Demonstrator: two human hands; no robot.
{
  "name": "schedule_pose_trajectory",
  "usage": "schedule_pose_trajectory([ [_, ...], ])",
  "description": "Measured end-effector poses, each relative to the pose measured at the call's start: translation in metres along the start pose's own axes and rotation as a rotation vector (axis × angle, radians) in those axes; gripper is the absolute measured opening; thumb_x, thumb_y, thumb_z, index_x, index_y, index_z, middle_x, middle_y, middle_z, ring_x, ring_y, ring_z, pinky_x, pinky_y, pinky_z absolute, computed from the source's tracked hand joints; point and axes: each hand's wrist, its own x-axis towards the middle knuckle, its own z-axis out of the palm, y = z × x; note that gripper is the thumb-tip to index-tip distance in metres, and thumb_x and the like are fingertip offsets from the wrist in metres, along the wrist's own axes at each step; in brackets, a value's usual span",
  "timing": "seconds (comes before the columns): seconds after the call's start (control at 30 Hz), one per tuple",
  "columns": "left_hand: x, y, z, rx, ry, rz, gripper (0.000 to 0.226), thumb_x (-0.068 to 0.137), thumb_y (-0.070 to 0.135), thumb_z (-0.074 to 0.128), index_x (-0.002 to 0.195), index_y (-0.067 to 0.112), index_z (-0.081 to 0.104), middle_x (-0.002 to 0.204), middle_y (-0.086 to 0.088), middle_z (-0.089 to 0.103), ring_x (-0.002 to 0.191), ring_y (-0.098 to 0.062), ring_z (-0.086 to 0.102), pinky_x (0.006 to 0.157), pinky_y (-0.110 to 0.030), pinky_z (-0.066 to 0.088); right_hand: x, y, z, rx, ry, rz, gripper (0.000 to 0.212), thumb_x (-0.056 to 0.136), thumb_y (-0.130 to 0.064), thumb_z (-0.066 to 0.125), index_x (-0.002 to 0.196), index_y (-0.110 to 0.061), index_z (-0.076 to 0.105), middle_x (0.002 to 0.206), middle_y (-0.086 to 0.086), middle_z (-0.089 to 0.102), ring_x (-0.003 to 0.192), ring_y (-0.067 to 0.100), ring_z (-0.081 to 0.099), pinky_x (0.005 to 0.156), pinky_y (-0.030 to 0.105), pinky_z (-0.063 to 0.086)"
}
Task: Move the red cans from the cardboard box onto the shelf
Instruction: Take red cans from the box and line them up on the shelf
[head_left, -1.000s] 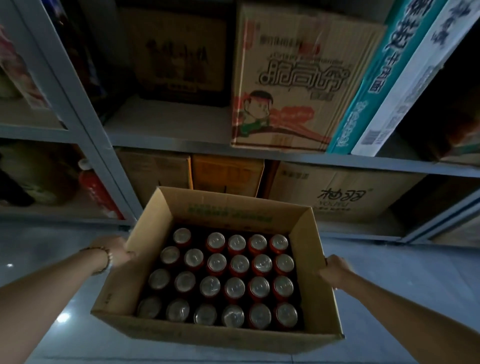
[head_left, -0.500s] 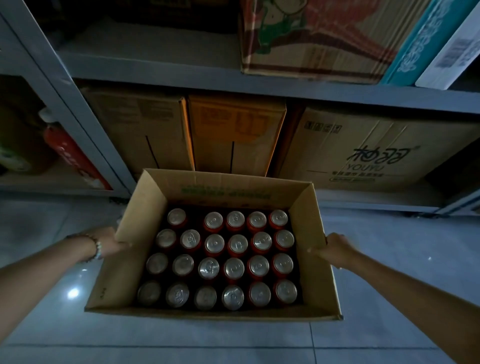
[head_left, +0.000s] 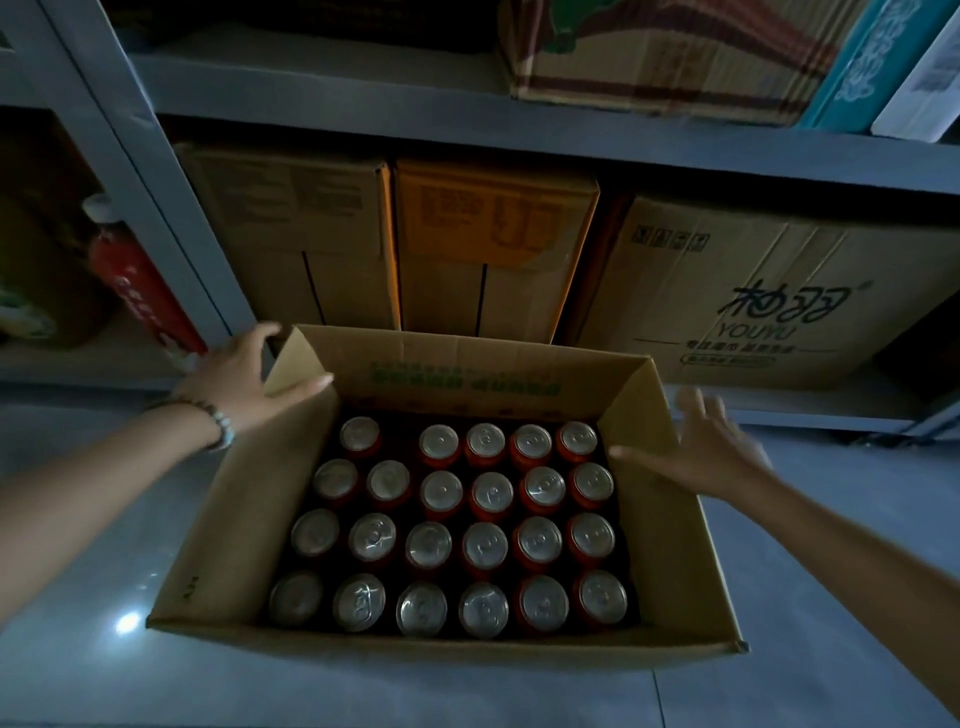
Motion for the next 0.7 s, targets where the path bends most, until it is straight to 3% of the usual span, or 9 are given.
schedule_pose_trajectory([
  [0.03, 0.0, 0.005, 0.005, -0.049, 0.061, 0.045, 0.087, 0.072, 0.073, 0.051, 0.138, 0.02, 0.03, 0.142, -0.011, 0.039, 0.124, -0.032, 0.044, 0.094, -0.045, 0.043, 0.0, -0.011, -0.003, 0.0, 0.108, -0.046, 0.11, 0.06, -0.08, 0.06, 0.141, -0.016, 0.023, 0.141, 0.011, 0.033, 0.128, 0.031, 0.039, 0.098, 0.046, 0.044],
  [0.1, 0.004, 0.027, 0.015, -0.155, 0.113, 0.185, 0.091, 0.066, 0.083, 0.043, 0.135, 0.024, 0.034, 0.14, -0.006, 0.041, 0.125, -0.027, 0.042, 0.096, -0.046, 0.043, 0.004, -0.034, -0.002, 0.09, 0.239, -0.214, 0.094, 0.066, -0.071, 0.064, 0.139, -0.021, 0.03, 0.139, 0.008, 0.033, 0.127, 0.025, 0.035, 0.098, 0.043, 0.041],
  [0.17, 0.007, 0.043, 0.034, -0.213, -0.001, 0.263, 0.095, 0.06, 0.087, 0.042, 0.133, 0.026, 0.036, 0.137, -0.001, 0.044, 0.123, -0.02, 0.044, 0.097, -0.04, 0.04, 0.01, -0.054, 0.011, 0.272, 0.131, -0.347, 0.074, 0.074, -0.061, 0.064, 0.133, -0.025, 0.038, 0.137, 0.002, 0.038, 0.119, 0.017, 0.042, 0.093, 0.035, 0.046],
  [0.23, 0.012, 0.052, 0.066, -0.275, -0.189, 0.272, 0.096, 0.06, 0.081, 0.048, 0.137, 0.027, 0.028, 0.141, 0.001, 0.04, 0.117, -0.015, 0.047, 0.089, -0.031, 0.042, 0.019, -0.072, 0.035, 0.415, -0.118, -0.361, 0.066, 0.079, -0.055, 0.064, 0.133, -0.028, 0.04, 0.139, -0.001, 0.039, 0.119, 0.014, 0.044, 0.094, 0.036, 0.048],
  [0.3, 0.018, 0.057, 0.098, -0.364, -0.33, 0.223, 0.091, 0.07, 0.068, 0.054, 0.142, 0.027, 0.018, 0.147, -0.001, 0.032, 0.119, -0.019, 0.048, 0.09, -0.033, 0.044, 0.03, -0.084, 0.058, 0.507, -0.285, -0.32, 0.068, 0.08, -0.056, 0.063, 0.137, -0.028, 0.037, 0.144, -0.002, 0.036, 0.127, 0.017, 0.041, 0.097, 0.034, 0.043],
  [0.4, 0.036, 0.054, 0.132, -0.349, -0.412, 0.096, 0.095, 0.069, 0.068, 0.054, 0.144, 0.027, 0.013, 0.149, -0.003, 0.028, 0.129, -0.025, 0.04, 0.103, -0.041, 0.038, 0.053, -0.092, 0.086, 0.596, -0.347, -0.263, 0.069, 0.082, -0.053, 0.063, 0.139, -0.025, 0.038, 0.147, -0.001, 0.034, 0.132, 0.019, 0.036, 0.093, 0.027, 0.036],
  [0.57, 0.054, 0.046, 0.171, -0.162, -0.432, 0.145, 0.083, 0.077, 0.057, 0.061, 0.142, 0.019, 0.027, 0.146, -0.004, 0.037, 0.129, -0.022, 0.041, 0.104, -0.034, 0.037, 0.089, -0.095, 0.121, 0.569, -0.295, -0.304, 0.071, 0.08, -0.046, 0.069, 0.14, -0.022, 0.04, 0.145, 0.002, 0.039, 0.127, 0.02, 0.043, 0.098, 0.032, 0.042],
  [0.7, 0.055, 0.049, 0.185, -0.16, -0.455, 0.214, 0.077, 0.074, 0.049, 0.07, 0.136, 0.018, 0.038, 0.139, -0.003, 0.046, 0.125, -0.021, 0.046, 0.102, -0.033, 0.04, 0.105, -0.102, 0.136, 0.422, -0.309, -0.313, 0.079, 0.067, -0.062, 0.071, 0.135, -0.03, 0.045, 0.142, 0.002, 0.044, 0.126, 0.024, 0.045, 0.104, 0.043, 0.042],
])
